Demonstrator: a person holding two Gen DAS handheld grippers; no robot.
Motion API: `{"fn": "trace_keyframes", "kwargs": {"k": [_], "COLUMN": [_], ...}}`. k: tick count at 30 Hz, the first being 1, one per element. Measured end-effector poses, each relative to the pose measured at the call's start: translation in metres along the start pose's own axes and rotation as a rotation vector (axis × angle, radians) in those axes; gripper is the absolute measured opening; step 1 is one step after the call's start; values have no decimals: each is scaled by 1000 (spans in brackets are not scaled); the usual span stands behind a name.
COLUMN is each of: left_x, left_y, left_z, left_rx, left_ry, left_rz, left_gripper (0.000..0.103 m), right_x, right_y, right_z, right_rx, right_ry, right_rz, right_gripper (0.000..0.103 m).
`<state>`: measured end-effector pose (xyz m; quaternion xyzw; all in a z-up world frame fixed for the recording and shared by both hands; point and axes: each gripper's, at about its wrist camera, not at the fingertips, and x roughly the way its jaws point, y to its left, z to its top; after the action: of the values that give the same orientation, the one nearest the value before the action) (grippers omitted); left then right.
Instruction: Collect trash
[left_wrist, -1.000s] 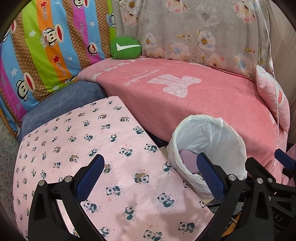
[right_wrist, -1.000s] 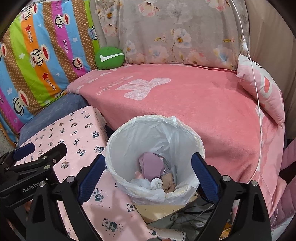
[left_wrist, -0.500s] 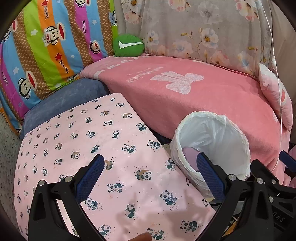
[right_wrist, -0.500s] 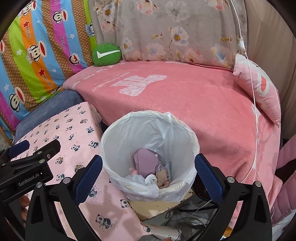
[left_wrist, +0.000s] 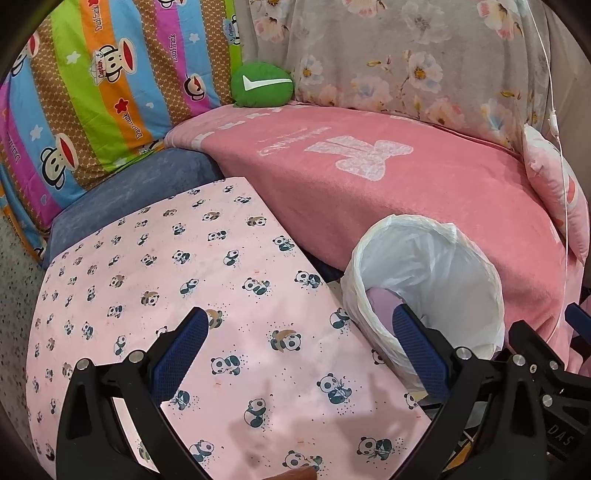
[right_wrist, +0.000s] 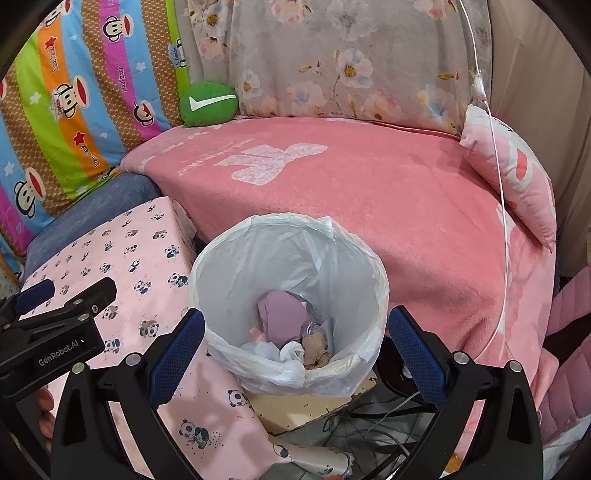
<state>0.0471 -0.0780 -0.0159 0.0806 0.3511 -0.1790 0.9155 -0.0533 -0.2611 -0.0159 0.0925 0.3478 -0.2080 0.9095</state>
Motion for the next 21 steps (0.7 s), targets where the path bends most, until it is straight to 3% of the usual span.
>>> {"fn": "trace_keyframes", "kwargs": {"k": [21], "left_x": [10], "left_y": [-14], "left_z": [-9], "left_rx": [-7], "left_ry": [72], "left_rz": [37], "left_gripper": [96], "right_x": [10], "right_y": [-13], "right_z": [-8], "right_rx": [-8], "right_ry": [37], "right_rz": [-13], "right_gripper": [98]}}
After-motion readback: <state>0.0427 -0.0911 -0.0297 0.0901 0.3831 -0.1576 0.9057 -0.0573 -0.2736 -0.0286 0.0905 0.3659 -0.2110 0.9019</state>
